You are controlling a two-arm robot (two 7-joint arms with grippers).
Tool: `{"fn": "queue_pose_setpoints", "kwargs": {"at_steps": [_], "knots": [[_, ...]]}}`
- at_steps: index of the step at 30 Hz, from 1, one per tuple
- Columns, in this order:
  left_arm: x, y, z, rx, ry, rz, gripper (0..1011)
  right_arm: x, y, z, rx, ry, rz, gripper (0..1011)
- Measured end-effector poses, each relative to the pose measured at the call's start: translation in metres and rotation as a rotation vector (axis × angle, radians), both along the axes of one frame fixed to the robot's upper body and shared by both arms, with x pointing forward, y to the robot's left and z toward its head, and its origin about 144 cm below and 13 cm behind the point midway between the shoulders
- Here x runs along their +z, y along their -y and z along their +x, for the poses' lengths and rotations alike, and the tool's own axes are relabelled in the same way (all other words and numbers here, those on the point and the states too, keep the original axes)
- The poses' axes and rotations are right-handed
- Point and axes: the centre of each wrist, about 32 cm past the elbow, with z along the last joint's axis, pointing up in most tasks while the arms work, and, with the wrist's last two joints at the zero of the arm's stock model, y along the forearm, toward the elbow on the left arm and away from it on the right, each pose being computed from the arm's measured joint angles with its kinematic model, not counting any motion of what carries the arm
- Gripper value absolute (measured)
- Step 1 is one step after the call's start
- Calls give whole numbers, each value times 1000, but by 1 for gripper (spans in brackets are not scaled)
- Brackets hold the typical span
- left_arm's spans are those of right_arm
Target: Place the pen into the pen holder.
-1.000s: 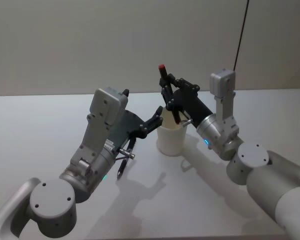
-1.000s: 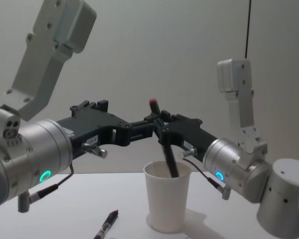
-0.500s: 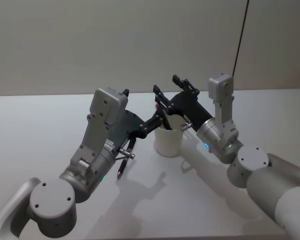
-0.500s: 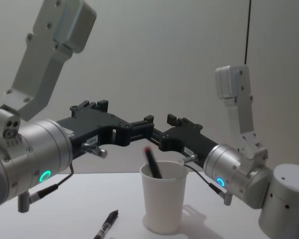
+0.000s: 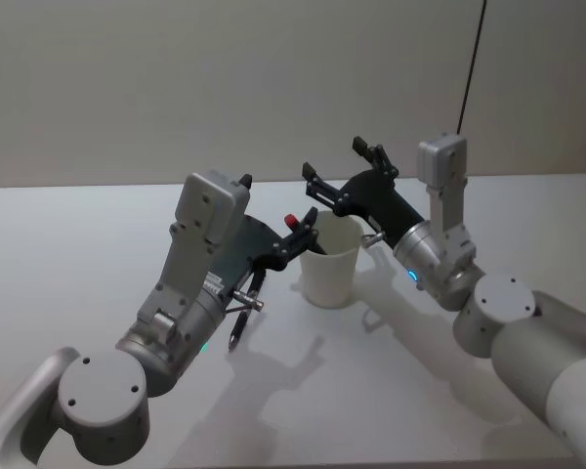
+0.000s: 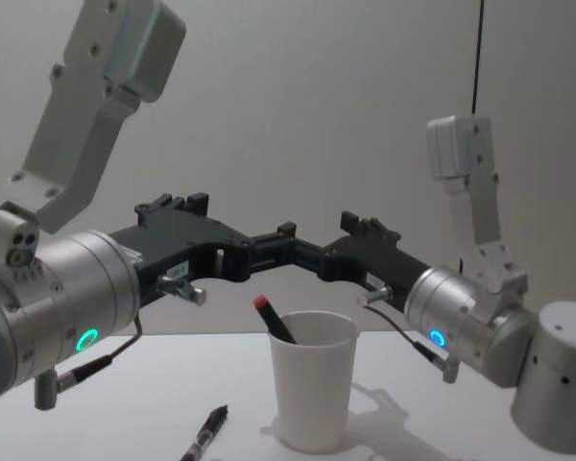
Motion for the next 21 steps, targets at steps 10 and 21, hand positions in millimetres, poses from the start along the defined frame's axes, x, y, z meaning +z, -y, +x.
{"fn": "queue_pose_setpoints", "kwargs": {"at_steps": [10, 21], "knots": [[0, 0, 0, 0, 0, 0, 1004, 10, 12, -1, 1, -23, -4, 1001], [0, 0, 0, 0, 0, 0, 1004, 24, 32, -18, -40, -85, -17, 1001]]}}
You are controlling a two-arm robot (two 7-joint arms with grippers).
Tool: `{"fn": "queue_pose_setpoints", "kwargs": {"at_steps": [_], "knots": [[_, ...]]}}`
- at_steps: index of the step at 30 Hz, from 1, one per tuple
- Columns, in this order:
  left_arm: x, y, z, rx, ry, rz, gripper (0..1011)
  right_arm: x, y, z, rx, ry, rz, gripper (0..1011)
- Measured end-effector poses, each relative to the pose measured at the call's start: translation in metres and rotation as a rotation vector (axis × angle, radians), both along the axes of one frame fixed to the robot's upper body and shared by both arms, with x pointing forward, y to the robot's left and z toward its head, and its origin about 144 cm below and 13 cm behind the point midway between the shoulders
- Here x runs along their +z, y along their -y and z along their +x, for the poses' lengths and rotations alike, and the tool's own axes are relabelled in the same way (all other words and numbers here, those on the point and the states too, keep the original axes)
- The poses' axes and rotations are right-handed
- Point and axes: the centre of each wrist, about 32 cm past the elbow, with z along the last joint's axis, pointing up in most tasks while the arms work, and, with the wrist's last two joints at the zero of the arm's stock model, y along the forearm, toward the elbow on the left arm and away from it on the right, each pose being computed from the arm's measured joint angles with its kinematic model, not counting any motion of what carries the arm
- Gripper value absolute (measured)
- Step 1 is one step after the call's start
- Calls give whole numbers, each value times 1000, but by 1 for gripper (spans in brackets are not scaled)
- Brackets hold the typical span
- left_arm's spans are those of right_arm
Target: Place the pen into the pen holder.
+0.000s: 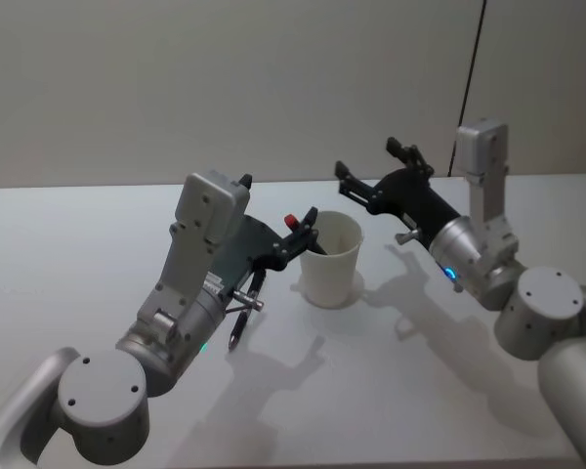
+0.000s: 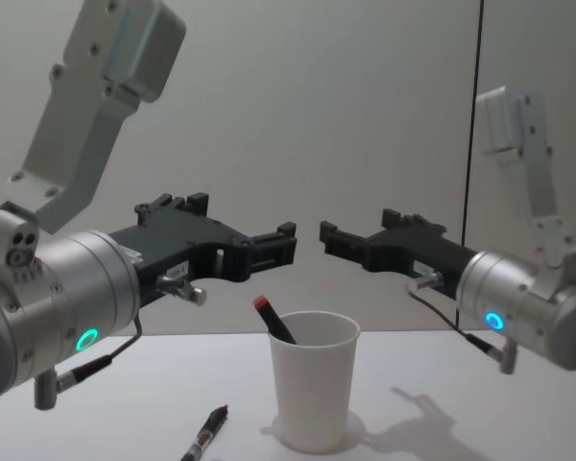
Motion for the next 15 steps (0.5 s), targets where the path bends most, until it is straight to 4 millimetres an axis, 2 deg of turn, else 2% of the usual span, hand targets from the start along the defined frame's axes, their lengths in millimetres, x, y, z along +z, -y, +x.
{"fn": "queue_pose_setpoints", "kwargs": {"at_steps": [15], "knots": [[0, 0, 0, 0, 0, 0, 1004, 11, 27, -30, -102, -70, -42, 1001]]}}
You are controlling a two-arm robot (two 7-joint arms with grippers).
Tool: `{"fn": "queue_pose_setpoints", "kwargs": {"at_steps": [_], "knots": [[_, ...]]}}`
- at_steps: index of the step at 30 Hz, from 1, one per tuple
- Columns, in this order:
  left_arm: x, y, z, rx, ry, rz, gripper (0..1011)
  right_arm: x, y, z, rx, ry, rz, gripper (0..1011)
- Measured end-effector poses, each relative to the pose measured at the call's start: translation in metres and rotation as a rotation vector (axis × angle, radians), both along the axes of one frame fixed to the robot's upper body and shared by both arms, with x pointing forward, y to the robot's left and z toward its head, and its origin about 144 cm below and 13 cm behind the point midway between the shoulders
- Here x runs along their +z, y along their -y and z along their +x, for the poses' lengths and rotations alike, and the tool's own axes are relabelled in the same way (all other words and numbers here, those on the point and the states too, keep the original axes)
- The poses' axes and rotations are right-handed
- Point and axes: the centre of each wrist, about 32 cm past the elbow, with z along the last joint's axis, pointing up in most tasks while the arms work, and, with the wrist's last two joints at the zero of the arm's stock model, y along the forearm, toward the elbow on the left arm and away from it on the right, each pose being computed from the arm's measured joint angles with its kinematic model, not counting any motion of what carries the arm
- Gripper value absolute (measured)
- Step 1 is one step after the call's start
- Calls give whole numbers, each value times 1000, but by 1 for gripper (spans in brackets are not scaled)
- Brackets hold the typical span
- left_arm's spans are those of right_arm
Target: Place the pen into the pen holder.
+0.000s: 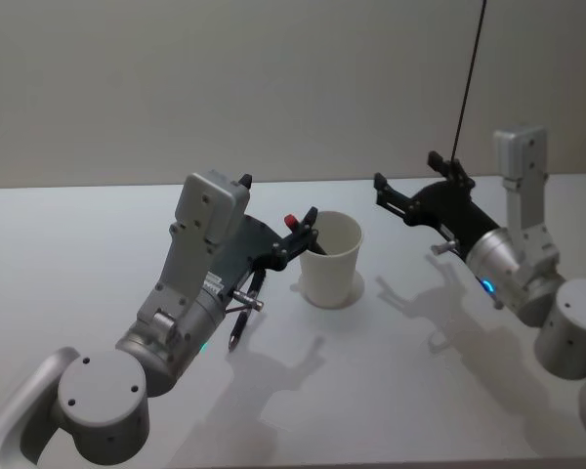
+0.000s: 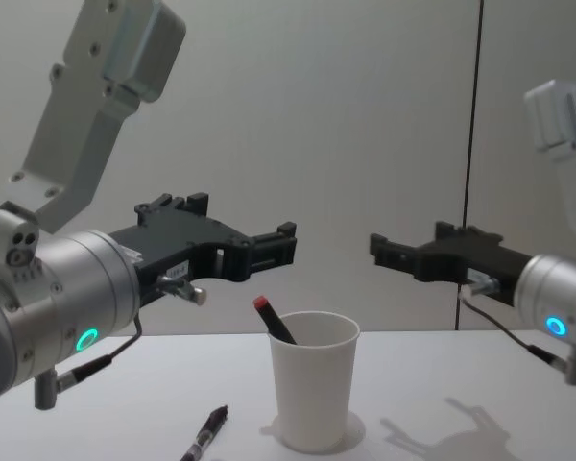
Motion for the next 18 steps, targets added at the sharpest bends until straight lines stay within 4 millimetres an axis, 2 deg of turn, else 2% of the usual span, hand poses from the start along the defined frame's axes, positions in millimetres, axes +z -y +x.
{"fn": "queue_pose_setpoints", "kwargs": {"at_steps": [18], "knots": [[0, 0, 0, 0, 0, 0, 1004, 4, 26, -37, -88, -40, -71, 1001]]}}
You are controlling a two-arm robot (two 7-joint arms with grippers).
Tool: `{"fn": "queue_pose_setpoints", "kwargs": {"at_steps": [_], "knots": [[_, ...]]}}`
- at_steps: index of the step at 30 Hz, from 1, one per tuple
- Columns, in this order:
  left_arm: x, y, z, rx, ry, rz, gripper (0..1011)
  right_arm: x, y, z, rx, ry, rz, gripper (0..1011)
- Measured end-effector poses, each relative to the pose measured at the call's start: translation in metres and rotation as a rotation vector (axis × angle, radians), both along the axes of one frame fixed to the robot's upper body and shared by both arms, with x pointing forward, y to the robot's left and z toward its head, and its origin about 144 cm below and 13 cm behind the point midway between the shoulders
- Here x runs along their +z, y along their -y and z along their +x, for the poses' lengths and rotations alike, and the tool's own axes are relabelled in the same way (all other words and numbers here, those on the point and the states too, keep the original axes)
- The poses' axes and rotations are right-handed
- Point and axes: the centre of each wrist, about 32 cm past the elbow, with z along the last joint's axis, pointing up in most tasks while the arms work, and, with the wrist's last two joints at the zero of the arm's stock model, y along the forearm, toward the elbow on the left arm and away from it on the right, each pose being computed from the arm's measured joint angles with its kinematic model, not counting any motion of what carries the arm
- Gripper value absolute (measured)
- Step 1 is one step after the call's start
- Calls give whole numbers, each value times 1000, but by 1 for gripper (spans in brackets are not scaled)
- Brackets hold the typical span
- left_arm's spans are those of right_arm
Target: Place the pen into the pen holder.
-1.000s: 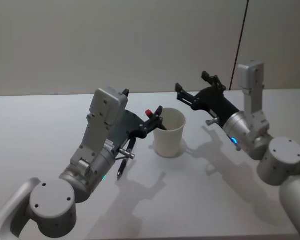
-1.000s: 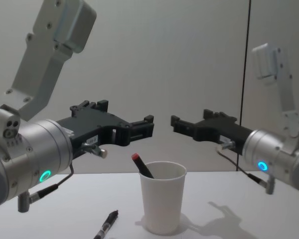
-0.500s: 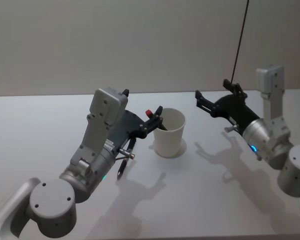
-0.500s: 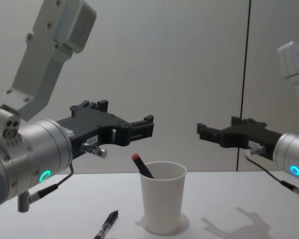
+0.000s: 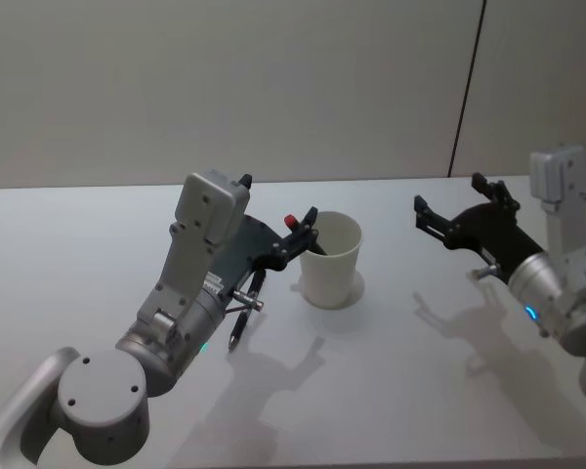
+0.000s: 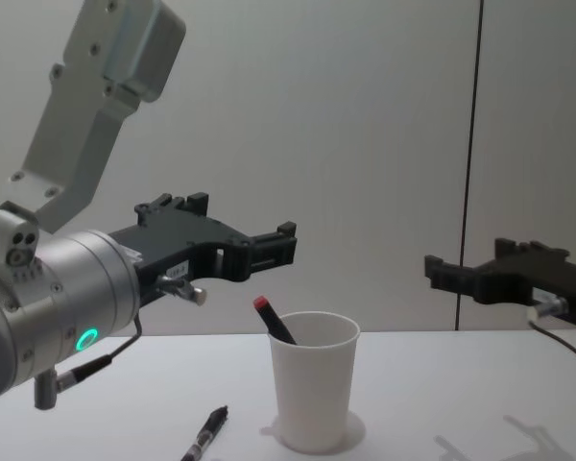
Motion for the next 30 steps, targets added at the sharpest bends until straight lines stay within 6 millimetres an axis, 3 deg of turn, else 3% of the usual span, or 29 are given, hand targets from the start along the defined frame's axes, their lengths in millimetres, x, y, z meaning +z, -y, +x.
{"fn": "queue_pose_setpoints", "kwargs": {"at_steps": [17, 30], "knots": [[0, 0, 0, 0, 0, 0, 1004, 2, 17, -25, -43, -24, -53, 1001], [0, 0, 0, 0, -1, 0, 1004, 3, 22, -32, -55, -31, -68, 1001]]}}
